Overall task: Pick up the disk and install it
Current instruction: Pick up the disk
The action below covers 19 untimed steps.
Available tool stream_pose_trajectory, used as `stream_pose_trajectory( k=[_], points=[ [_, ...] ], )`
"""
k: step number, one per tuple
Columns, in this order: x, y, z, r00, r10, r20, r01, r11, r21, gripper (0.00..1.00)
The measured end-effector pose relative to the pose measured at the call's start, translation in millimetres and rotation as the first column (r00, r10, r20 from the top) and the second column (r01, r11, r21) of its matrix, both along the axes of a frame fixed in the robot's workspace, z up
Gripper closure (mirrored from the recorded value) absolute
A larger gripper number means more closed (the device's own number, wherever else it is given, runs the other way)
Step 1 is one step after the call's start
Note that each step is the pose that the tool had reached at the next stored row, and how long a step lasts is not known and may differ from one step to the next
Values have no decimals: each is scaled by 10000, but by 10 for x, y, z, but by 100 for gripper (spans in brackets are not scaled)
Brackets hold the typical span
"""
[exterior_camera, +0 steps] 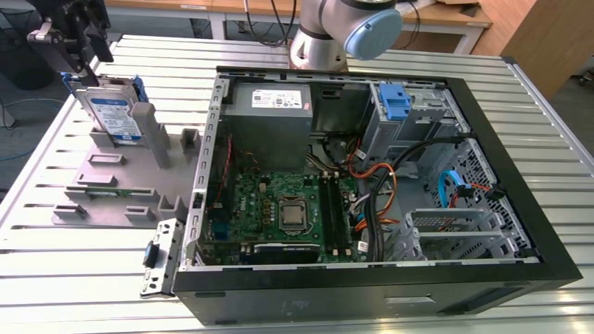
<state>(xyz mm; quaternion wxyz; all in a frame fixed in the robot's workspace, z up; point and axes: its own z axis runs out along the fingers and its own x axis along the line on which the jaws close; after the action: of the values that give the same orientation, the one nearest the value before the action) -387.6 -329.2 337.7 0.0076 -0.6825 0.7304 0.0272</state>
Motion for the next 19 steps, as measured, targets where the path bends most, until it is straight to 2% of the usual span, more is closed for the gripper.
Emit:
stream_pose_trajectory(
  k=[3, 19],
  points=[
    [0, 0, -36, 10000, 0, 0, 0, 10000, 0, 36],
    [-1, 0, -322, 10000, 0, 0, 0, 10000, 0, 36]
  ],
)
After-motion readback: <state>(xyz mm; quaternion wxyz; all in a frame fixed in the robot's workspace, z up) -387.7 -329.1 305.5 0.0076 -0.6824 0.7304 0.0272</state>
